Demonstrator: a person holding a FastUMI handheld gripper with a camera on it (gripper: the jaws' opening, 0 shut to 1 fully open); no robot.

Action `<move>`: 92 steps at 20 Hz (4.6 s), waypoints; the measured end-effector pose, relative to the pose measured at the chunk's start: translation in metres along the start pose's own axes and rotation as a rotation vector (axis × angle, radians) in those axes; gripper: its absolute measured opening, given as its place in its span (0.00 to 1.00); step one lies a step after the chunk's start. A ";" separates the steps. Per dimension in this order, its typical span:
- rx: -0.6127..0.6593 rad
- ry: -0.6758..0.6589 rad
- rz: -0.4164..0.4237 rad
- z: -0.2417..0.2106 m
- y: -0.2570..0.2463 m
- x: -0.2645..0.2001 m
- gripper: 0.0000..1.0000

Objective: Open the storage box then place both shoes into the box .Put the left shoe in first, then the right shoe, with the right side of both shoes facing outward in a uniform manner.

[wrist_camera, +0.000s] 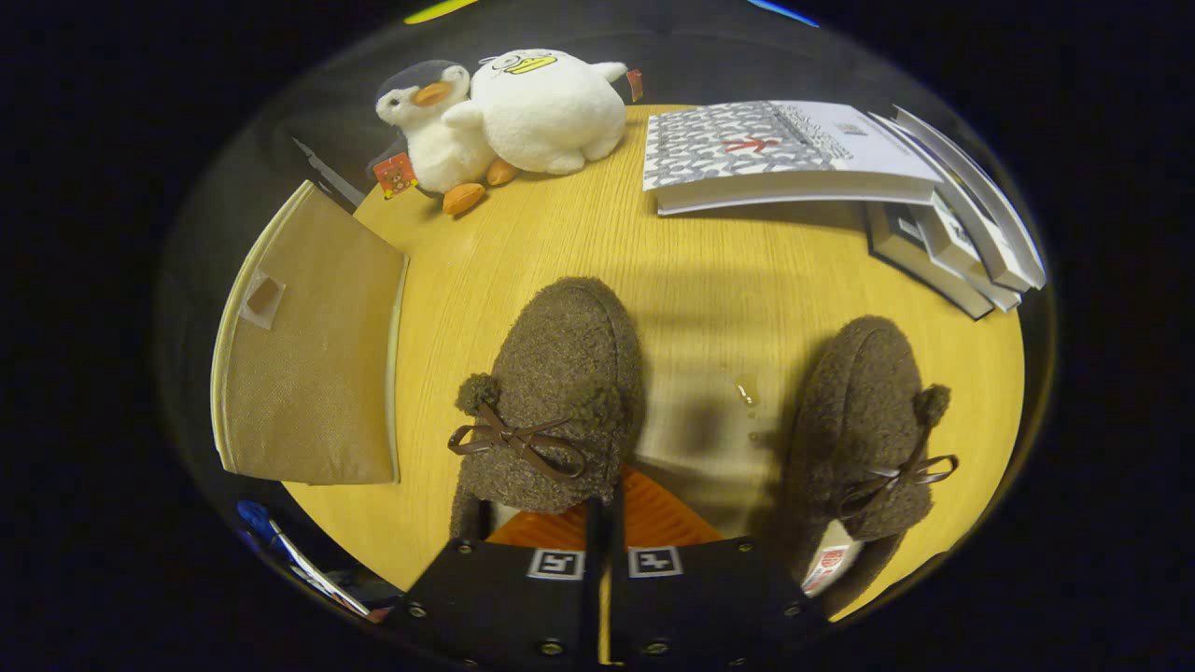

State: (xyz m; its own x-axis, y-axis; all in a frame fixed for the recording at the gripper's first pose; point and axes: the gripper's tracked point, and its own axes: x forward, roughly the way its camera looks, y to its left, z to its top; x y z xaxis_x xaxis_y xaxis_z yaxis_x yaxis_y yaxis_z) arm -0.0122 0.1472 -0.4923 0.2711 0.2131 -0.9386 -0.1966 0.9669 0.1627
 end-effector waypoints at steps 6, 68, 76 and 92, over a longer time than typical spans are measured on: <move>0.001 -0.033 0.048 0.013 0.010 -0.042 0.03; -0.206 -0.406 0.094 0.150 0.061 -0.207 0.96; -0.018 -0.356 -0.048 0.091 -0.069 -0.199 0.96; 0.081 -0.137 -0.100 -0.028 -0.139 -0.120 0.97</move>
State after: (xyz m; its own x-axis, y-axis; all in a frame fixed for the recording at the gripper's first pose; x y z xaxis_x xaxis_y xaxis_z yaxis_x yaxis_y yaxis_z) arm -0.0438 -0.0171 -0.4109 0.4126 0.1275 -0.9019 -0.0874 0.9911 0.1001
